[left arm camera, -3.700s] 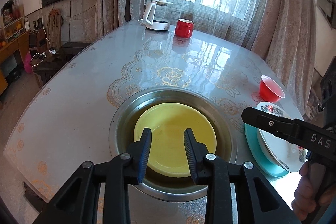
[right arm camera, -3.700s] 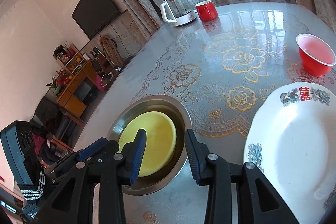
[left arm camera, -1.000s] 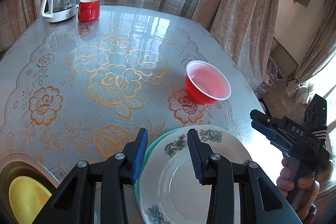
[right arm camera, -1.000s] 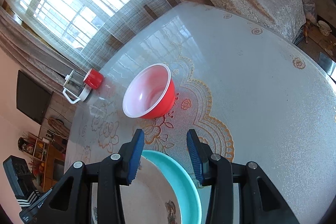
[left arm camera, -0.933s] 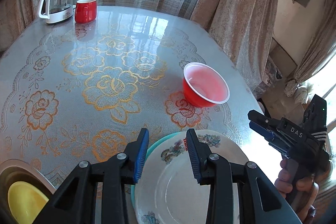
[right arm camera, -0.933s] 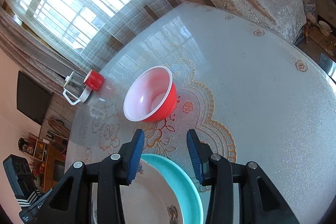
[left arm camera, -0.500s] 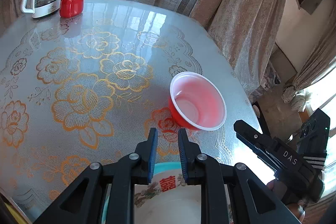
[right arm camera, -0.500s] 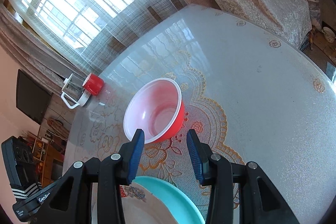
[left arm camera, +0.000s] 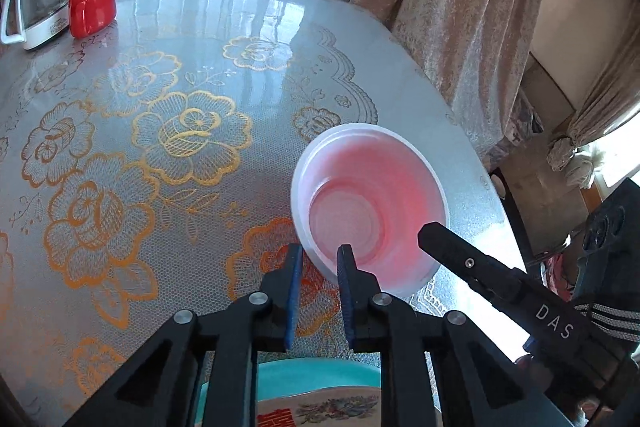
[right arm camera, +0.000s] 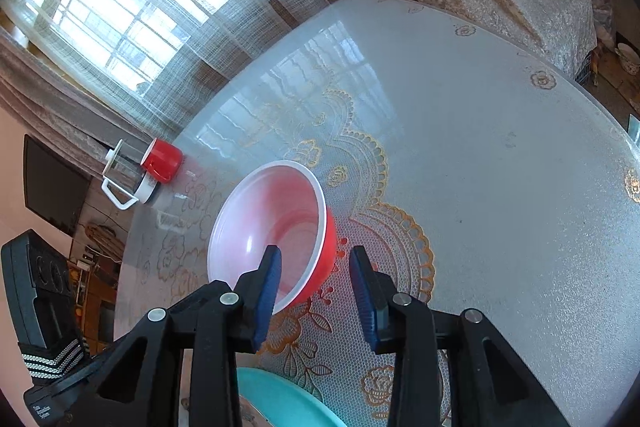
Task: Organize plates and bowls
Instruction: 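Move both grippers past the plates to the red plastic bowl rim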
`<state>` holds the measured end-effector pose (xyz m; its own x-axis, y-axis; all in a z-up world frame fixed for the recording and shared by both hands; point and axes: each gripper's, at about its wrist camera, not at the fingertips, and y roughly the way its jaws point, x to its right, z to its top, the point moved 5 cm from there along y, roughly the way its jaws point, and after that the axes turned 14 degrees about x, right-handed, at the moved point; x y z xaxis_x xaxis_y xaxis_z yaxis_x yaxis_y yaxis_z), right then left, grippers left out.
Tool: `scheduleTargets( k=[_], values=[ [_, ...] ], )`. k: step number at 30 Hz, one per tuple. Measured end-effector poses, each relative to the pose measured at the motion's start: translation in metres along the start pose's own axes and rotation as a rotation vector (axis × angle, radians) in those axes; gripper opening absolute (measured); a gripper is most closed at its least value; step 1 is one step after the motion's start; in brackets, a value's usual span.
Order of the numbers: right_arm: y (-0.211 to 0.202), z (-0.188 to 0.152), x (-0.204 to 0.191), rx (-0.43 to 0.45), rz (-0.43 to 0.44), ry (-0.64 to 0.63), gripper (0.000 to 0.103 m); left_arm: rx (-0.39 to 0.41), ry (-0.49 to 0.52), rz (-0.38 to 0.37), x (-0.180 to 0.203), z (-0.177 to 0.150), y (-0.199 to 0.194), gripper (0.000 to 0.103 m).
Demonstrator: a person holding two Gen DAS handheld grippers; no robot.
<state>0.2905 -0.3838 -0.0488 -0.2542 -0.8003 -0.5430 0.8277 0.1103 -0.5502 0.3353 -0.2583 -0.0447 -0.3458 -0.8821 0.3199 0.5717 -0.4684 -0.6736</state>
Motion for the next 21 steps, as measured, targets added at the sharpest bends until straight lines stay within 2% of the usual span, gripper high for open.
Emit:
scheduleTargets(
  k=[4,11,21],
  values=[
    [-0.004,-0.002,-0.004,0.012,-0.012,-0.032,0.022,0.029,0.011,-0.007,-0.003,0.000,-0.011,0.016],
    [-0.009,-0.008,-0.029,-0.015,0.025,-0.086,0.022,0.079,0.023,0.013,-0.019,-0.006,-0.048,0.016],
    [-0.008,-0.043,-0.094,-0.127,0.118,-0.210,0.022,0.137,-0.077,0.059,-0.077,-0.022,-0.108,0.016]
  ],
)
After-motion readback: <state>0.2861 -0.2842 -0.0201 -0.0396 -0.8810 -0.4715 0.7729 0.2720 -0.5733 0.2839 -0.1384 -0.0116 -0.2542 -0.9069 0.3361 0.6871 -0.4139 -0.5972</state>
